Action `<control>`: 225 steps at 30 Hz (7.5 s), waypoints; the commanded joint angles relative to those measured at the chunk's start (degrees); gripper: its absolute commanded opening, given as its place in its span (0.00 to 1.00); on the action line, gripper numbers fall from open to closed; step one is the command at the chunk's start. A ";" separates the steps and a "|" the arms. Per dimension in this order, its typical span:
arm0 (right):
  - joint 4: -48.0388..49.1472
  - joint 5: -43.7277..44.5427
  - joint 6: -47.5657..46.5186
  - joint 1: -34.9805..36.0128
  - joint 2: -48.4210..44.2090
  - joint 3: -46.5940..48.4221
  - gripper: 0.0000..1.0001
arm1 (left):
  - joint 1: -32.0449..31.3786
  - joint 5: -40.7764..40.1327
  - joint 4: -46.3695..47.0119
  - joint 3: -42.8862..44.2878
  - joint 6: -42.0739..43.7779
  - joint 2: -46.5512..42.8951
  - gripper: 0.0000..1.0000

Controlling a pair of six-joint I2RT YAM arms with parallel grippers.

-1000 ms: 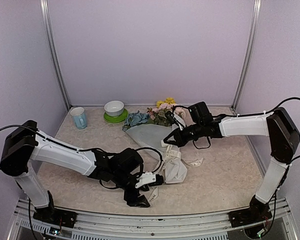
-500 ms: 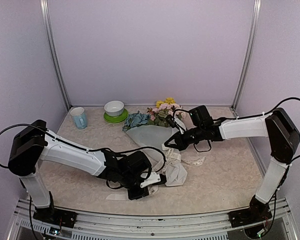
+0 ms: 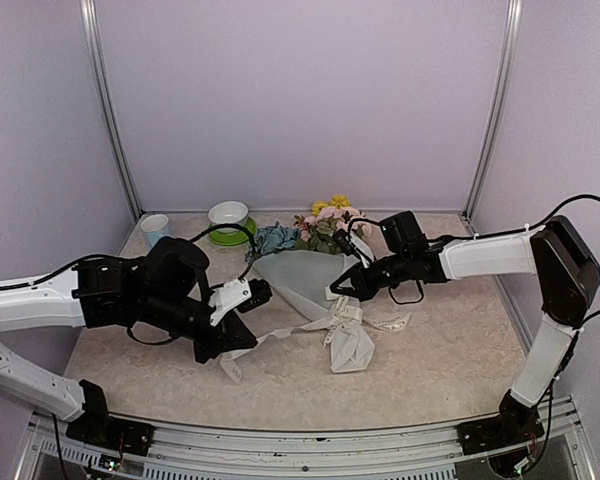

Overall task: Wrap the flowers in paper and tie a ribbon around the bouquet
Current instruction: Adjust the half-tied ribbon on the folded bouquet.

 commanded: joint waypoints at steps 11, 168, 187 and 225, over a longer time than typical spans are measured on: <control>-0.52 0.00 -0.42 -0.60 -0.97 0.98 0.00 | 4.46 -0.26 -9.49 3.57 1.45 -15.68 0.00; -3.16 -1.06 6.17 0.19 -20.88 -9.15 0.40 | 14.85 24.60 43.66 13.30 -16.04 31.59 0.31; -4.28 -1.24 4.21 0.19 -20.32 -10.10 0.39 | 11.66 25.44 46.84 11.11 -18.76 42.17 0.44; -10.71 8.96 7.47 -8.15 -13.56 -12.76 0.39 | 13.13 24.53 38.23 16.00 -12.52 37.91 0.00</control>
